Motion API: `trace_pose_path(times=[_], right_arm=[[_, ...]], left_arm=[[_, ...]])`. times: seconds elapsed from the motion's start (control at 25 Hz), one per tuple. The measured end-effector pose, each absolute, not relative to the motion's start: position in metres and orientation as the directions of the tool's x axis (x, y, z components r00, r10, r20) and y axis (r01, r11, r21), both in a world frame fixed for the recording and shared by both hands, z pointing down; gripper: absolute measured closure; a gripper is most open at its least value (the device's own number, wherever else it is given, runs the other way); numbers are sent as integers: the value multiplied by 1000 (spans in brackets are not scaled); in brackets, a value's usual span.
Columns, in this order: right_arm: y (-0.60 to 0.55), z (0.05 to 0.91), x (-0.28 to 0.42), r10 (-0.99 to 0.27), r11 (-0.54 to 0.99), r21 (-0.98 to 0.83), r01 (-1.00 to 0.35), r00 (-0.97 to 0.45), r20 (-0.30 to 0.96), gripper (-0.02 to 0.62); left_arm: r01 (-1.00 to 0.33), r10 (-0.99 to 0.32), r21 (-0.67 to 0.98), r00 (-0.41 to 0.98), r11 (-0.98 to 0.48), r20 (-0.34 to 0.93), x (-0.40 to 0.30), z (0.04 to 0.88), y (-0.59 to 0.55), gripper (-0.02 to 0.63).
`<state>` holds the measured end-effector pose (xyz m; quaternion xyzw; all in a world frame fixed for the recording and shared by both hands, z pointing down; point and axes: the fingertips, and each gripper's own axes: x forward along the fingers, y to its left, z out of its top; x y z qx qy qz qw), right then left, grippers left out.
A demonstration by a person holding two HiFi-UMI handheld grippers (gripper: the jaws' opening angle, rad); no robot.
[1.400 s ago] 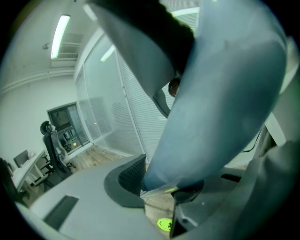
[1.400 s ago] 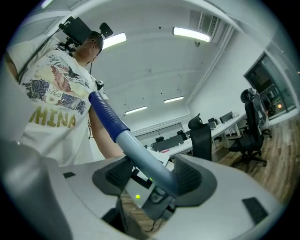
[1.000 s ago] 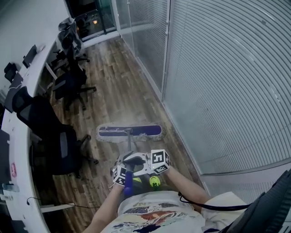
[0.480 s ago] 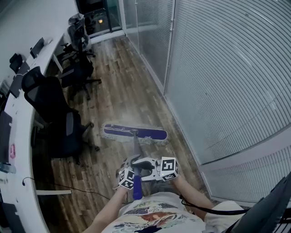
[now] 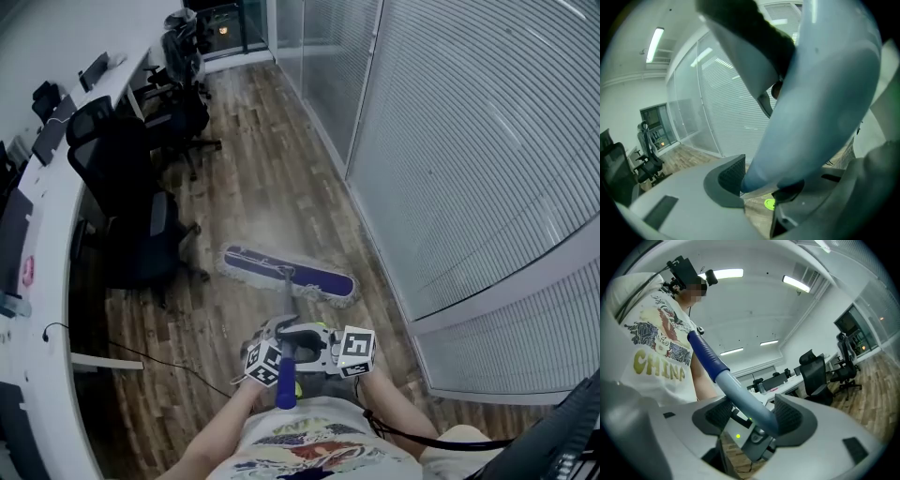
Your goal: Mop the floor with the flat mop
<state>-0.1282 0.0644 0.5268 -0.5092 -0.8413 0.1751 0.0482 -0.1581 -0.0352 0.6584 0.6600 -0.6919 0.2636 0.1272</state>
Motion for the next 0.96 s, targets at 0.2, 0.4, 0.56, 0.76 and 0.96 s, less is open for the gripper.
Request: trace_pose_path(times=[0.2,0.4,0.56,0.76,0.96], right_arm=[[50,522,-151,857,441,-341,830,-502,-116,339],[38,510,-158,867,417,-351,838,-482,-122,339],[41,508,-165,889,381,-349,856,-443,-118,339],[44,509,-173,895,369,-353,860,-431,-115,339],[46,512,-167,885,389,-365,846,-453,-107,339]], left_arm=[[-981,-840,-188,-70,-38,538,-177,655,-48,529],[-984,-837,-175,-76,-24,543,-185,649,-59,529],[-986,-837,-169,-89,-4,540,-192,645,-56,529],[-987,-837,-161,-96,10,539,-201,647,-54,529],[-986,-834,-165,-75,-19,547,-193,653,-51,529]])
